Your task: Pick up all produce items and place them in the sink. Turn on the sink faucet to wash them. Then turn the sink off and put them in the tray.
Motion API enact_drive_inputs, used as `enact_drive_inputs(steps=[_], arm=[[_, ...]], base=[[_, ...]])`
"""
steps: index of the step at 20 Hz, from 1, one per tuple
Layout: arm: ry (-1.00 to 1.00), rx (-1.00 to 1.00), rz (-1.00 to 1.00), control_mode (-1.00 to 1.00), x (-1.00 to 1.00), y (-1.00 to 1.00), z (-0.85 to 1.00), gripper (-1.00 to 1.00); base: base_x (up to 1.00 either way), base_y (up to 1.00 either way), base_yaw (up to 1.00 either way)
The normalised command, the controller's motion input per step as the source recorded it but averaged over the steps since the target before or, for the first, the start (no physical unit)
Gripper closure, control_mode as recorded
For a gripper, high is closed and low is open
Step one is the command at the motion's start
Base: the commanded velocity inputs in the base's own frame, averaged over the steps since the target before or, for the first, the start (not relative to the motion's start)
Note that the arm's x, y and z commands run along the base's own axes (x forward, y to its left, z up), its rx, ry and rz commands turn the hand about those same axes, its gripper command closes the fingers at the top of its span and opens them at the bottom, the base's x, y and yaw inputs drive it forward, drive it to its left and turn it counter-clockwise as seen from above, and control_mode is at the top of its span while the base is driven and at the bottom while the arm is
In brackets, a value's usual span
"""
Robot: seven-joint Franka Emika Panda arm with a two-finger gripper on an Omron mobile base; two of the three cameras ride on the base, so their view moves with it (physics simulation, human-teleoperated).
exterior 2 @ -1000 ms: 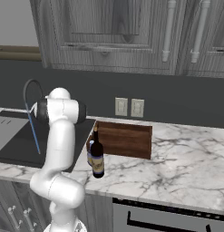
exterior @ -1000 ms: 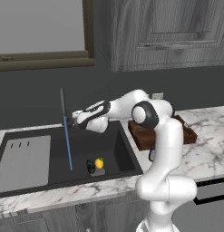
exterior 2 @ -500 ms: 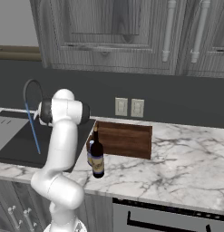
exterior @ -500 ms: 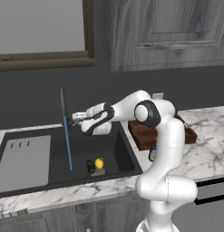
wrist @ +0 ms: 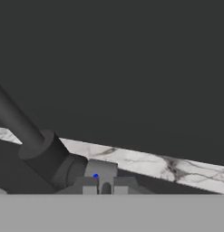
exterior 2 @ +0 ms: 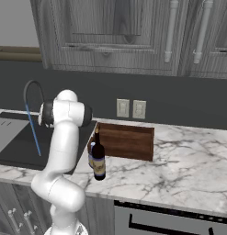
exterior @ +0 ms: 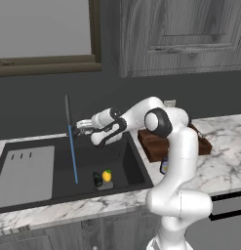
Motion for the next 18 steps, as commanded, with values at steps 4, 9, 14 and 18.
enact_drive_inputs(steps=[4,9,14,18], arm=[[0.0,-0.12,0.0,-1.0,0.11,0.72,0.08,1.0],[0.0,-0.1,0.0,-1.0,0.0,0.81,0.01,1.0],[0.0,-0.09,0.0,-1.0,-0.01,0.81,0.0,1.0],[0.0,-0.08,0.0,-1.0,-0.08,0.76,0.0,1.0]], base=[[0.0,0.0,0.0],[0.0,0.0,0.0],[0.0,0.0,0.0],[0.0,0.0,0.0]])
